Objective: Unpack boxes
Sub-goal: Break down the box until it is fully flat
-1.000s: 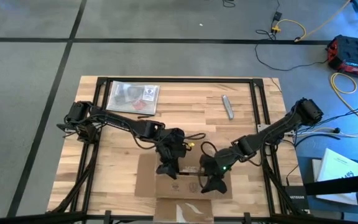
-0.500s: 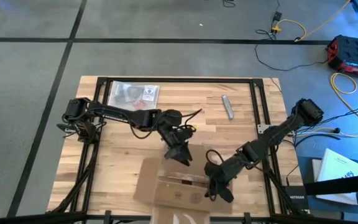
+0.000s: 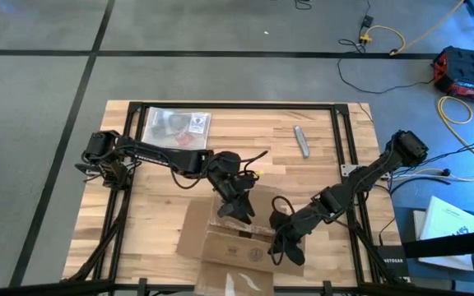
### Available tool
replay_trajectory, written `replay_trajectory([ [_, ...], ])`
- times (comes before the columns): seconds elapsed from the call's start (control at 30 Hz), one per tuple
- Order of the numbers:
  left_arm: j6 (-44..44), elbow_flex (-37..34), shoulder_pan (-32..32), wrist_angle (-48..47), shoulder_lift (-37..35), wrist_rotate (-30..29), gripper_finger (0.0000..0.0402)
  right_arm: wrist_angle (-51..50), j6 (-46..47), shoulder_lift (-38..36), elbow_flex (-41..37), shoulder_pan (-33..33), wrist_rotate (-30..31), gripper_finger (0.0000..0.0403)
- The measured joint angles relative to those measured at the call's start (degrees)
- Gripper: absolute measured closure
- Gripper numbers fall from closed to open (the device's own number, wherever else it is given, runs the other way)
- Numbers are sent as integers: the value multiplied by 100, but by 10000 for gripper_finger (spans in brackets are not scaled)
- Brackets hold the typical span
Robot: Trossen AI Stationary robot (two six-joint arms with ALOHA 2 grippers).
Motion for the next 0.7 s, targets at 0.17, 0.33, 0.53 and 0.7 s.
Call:
replay_trajectory([
  [0.17, 126, 0, 0, -97, 1, 0, 190, 6, -2, 0, 0, -21, 44, 402],
  [0.33, 122, 0, 0, -157, 2, 0, 190, 11, 24, 0, 0, -44, -34, 402],
  [0.53, 126, 0, 0, -166, 4, 2, 190, 17, 216, 0, 0, -42, -73, 402],
  [0.7, 125, 0, 0, -271, 4, 0, 190, 56, 402, 0, 0, -37, 285, 402],
])
